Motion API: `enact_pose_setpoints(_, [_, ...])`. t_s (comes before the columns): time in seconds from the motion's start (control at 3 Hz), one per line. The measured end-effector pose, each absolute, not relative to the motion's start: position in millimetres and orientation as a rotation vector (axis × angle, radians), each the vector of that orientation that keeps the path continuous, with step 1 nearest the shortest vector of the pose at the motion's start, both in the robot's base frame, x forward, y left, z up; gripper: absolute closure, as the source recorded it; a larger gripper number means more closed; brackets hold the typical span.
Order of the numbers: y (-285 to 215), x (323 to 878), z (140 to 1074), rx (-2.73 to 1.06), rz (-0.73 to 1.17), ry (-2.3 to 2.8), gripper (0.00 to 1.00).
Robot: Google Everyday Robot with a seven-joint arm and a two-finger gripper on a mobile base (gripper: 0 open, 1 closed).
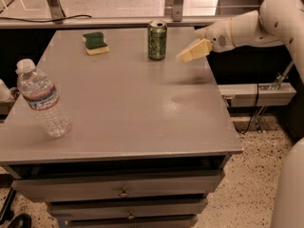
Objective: Pick green can
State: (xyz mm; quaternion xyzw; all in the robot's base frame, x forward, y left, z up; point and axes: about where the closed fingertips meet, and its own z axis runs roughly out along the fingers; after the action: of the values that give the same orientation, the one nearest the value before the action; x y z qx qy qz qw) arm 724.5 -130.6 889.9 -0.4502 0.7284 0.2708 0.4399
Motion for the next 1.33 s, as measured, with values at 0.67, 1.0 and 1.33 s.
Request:
enact_pose_setpoints(0.67, [-69.4,750.2,891.8,-1.102,0.878,1.567,0.00])
enact_pose_setpoints(1.0, [-54.5,766.9,887.3,-1.128,0.873,1.491,0.00])
enact_pose_setpoints(1.33, [-45.9,779.1,888.6,-1.138,0.862,1.441,0.16])
